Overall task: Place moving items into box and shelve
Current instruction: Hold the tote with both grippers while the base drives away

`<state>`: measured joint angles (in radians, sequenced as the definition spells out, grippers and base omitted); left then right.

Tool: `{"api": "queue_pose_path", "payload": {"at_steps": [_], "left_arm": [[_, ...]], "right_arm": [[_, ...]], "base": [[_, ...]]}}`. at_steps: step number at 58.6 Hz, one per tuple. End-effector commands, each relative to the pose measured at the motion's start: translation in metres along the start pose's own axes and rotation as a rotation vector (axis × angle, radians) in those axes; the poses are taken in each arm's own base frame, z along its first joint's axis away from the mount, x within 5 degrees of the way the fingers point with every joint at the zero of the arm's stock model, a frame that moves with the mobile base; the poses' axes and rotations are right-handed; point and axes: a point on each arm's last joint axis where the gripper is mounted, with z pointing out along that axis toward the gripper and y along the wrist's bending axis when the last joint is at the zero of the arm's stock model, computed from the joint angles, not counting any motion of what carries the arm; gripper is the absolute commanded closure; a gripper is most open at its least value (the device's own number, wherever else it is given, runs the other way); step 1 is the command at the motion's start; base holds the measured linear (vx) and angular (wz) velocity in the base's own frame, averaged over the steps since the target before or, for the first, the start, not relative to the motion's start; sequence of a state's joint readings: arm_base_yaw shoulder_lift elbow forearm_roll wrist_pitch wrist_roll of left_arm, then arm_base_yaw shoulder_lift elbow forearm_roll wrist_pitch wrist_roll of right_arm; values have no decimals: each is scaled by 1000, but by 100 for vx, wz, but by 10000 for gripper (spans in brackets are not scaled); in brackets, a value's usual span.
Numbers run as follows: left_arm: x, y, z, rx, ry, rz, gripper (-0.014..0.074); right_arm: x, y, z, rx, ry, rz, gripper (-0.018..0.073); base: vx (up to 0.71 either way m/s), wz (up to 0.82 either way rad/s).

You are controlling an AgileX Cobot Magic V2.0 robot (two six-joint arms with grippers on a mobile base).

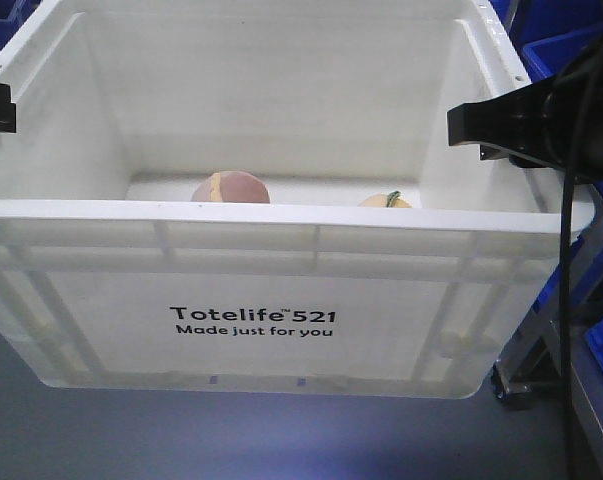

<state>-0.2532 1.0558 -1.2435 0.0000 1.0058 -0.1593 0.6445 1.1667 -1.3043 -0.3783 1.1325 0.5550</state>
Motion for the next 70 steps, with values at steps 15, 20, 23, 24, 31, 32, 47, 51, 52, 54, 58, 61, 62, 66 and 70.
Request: {"api": "queue_pose_path", "payload": {"at_steps": [15,20,23,24,31,32,47,51,52,54,58,61,62,66,70], "left_arm": [[-19,-2,-21,14,-203,27,558],[-19,-2,-21,14,-203,27,558],[-19,-2,-21,14,-203,27,558],[-19,-2,-21,14,-203,27,558],[-19,-2,-21,14,-203,27,558],[-19,-2,-21,14,-203,27,558],[-19,-2,-21,14,-203,27,558],[-19,-2,-21,14,-203,27,558],[-19,-2,-21,14,-203,27,558],[-19,-2,-21,14,-203,27,558],[-19,-2,-21,14,-203,27,558],[-19,-2,-21,14,-203,27,558],[-19,-2,-21,14,-203,27,558],[-19,-2,-21,14,-203,27,558],[-19,-2,-21,14,-203,27,558]], "right_arm": [[-20,-7,-23,-5,-224,-44,495],[-20,-7,-23,-5,-224,-44,495],[-20,-7,-23,-5,-224,-44,495],[-20,-7,-23,-5,-224,-44,495],[-20,-7,-23,-5,-224,-44,495],[-20,-7,-23,-5,-224,-44,495],[-20,-7,-23,-5,-224,-44,495],[-20,-7,-23,-5,-224,-44,495],[-20,-7,-23,-5,-224,-44,495],[-20,-7,-23,-5,-224,-44,495],[-20,-7,-23,-5,-224,-44,495],[-20,-7,-23,-5,-224,-44,495],[-20,-7,-23,-5,-224,-44,495],[-20,-7,-23,-5,-224,-44,495],[-20,-7,-23,-5,-224,-44,495]], "base": [[39,2],[39,2],[39,2],[39,2],[39,1],[39,0],[39,1],[39,2],[38,3],[38,4],[37,4],[36,5],[36,6],[35,5],[34,5]]}}
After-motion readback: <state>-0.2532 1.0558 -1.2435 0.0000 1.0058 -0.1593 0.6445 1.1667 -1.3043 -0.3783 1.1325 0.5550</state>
